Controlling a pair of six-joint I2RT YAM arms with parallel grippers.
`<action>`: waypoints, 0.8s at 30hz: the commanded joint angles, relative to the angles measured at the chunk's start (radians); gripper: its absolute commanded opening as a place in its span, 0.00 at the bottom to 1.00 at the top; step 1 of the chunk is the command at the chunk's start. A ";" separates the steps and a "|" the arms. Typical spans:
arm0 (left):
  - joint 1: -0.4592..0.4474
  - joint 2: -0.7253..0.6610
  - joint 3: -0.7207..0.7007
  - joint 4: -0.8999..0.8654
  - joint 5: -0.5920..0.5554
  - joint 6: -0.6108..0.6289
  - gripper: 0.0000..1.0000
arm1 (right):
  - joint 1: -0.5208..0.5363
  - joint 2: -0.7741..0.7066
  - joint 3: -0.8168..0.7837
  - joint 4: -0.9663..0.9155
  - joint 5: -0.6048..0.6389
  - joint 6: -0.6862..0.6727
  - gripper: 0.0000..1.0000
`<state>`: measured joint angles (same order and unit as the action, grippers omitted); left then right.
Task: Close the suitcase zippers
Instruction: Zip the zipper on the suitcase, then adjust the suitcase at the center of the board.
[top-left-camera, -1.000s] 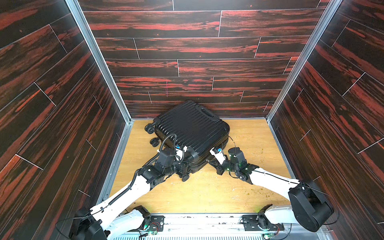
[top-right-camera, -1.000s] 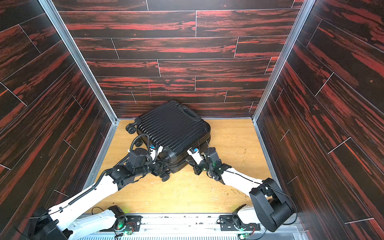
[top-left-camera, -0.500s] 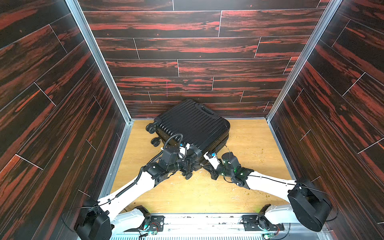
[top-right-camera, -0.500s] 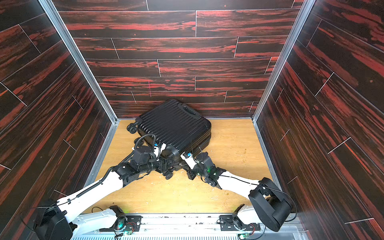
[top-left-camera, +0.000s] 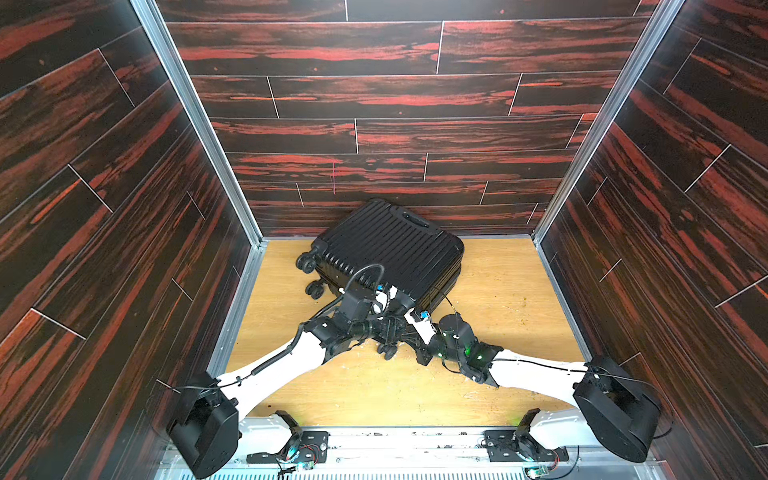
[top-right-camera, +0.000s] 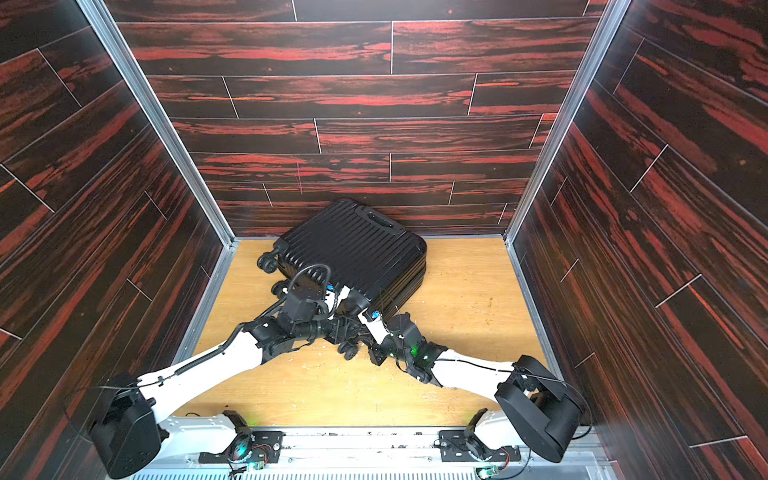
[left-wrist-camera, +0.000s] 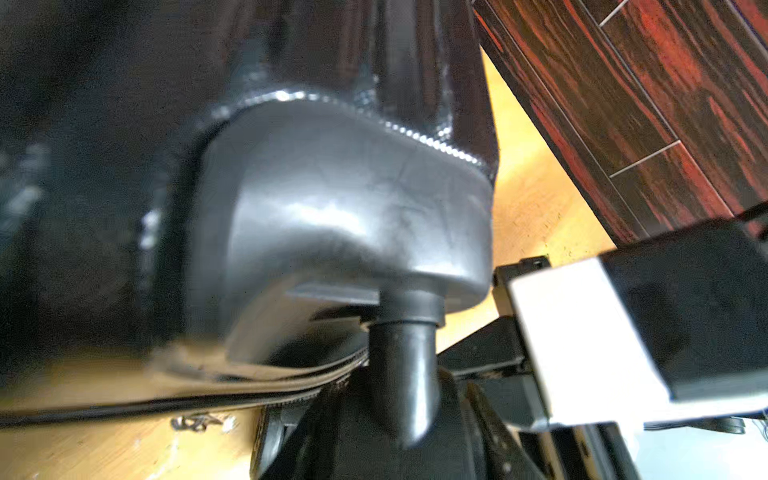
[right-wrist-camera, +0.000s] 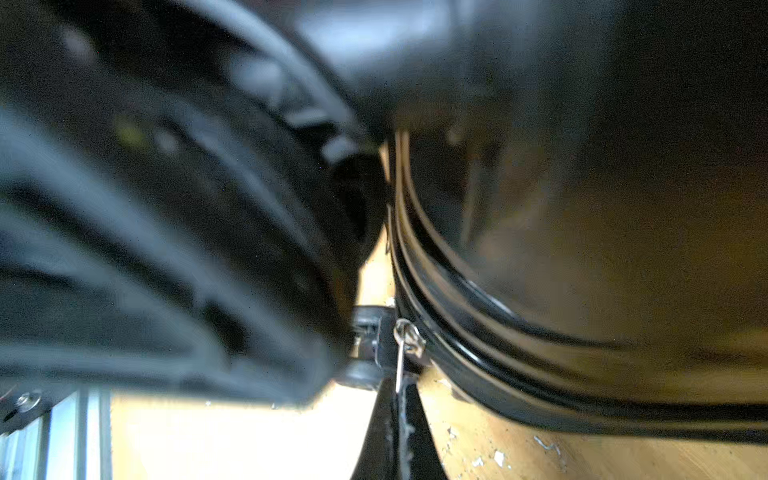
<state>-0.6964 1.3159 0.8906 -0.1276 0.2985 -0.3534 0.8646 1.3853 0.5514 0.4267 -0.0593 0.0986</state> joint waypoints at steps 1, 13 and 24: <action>-0.021 0.028 0.065 0.083 0.008 0.060 0.30 | 0.040 -0.035 -0.029 0.035 -0.021 0.009 0.00; -0.026 -0.063 0.166 -0.149 -0.164 0.166 0.75 | -0.006 -0.184 -0.155 -0.020 0.119 -0.030 0.00; 0.245 -0.206 0.237 -0.389 -0.484 0.218 0.80 | -0.091 -0.267 -0.192 -0.039 0.087 -0.027 0.00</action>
<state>-0.5133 1.1397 1.1015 -0.3985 -0.0441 -0.1787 0.7937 1.1492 0.3706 0.4019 0.0418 0.0738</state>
